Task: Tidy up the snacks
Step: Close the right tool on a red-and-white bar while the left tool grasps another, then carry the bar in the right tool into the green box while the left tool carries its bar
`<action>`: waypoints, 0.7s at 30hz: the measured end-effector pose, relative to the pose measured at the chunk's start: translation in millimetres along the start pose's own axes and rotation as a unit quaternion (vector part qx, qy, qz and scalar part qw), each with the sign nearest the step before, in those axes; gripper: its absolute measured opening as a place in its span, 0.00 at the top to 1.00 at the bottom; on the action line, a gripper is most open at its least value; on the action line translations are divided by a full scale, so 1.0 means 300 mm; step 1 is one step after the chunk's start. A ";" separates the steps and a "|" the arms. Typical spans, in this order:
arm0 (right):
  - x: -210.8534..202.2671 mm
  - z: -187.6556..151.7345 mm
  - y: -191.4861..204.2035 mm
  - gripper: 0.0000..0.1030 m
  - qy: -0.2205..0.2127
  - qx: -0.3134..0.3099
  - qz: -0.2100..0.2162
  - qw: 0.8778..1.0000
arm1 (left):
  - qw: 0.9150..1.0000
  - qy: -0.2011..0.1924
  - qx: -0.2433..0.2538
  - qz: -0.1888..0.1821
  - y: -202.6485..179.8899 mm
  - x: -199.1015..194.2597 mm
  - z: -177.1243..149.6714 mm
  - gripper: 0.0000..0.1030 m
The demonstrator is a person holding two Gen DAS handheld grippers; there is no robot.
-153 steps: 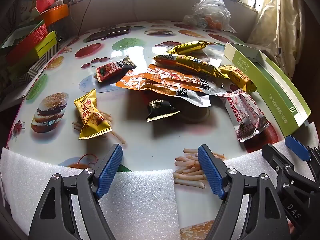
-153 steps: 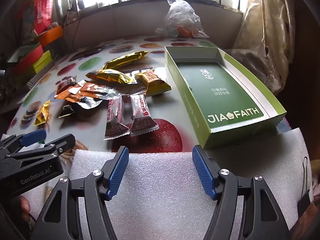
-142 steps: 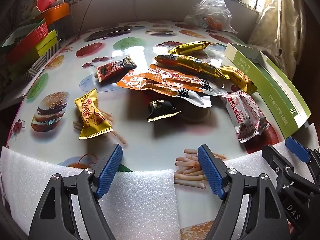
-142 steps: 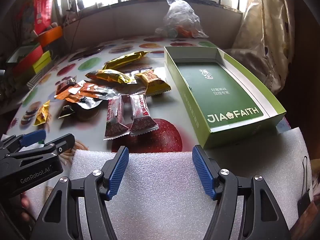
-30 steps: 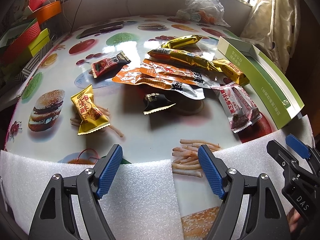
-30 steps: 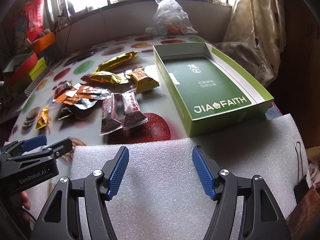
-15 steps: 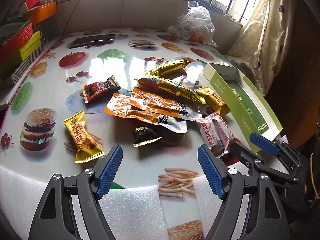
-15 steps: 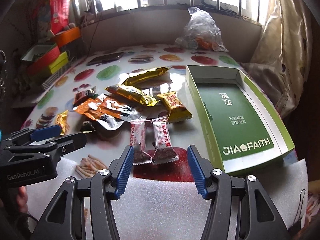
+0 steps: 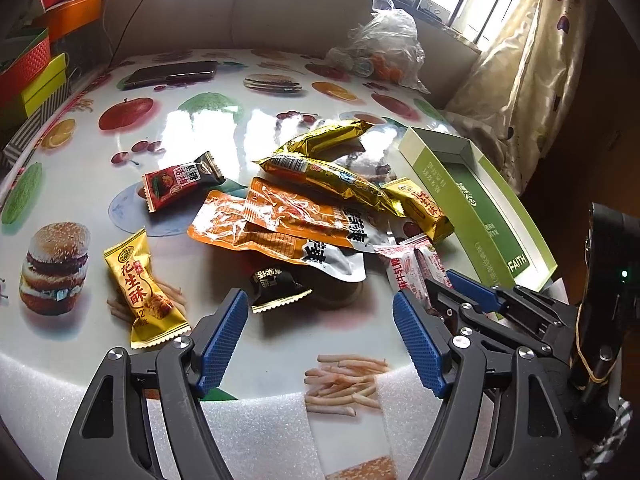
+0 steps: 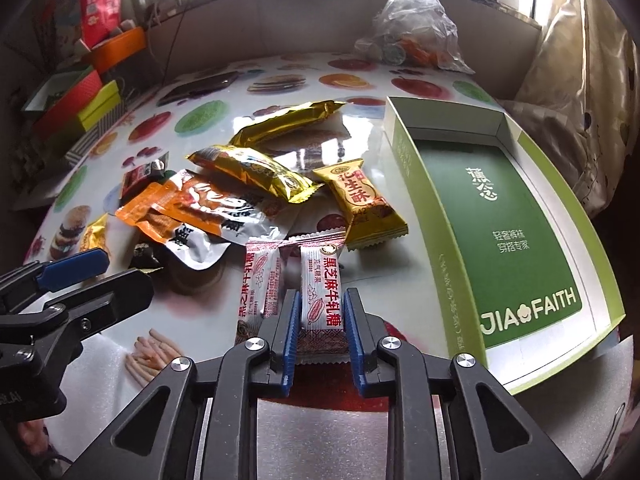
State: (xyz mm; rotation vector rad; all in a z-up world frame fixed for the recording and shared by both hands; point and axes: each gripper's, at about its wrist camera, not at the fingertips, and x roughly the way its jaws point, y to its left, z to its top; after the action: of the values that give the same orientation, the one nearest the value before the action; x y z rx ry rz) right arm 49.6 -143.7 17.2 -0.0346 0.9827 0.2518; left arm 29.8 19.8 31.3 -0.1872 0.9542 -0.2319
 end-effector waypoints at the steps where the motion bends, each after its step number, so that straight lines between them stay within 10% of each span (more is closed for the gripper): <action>1: 0.000 -0.002 0.006 0.80 0.000 0.001 0.008 1.000 | 1.000 0.000 -0.001 -0.003 0.003 -0.001 0.001 0.27; 9: 0.005 -0.012 0.027 0.81 0.008 0.036 0.087 0.996 | 0.999 0.025 -0.015 -0.023 0.008 0.021 0.003 0.27; 21: -0.068 -0.023 -0.015 0.82 -0.015 0.023 0.040 0.999 | 0.998 0.048 0.018 -0.037 -0.064 0.061 0.016 0.27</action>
State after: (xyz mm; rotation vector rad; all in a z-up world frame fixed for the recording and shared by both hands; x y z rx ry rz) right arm 34.1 -152.9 29.8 0.0503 0.9608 0.3014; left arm 41.7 -3.5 24.6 -0.1806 1.0388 -0.3284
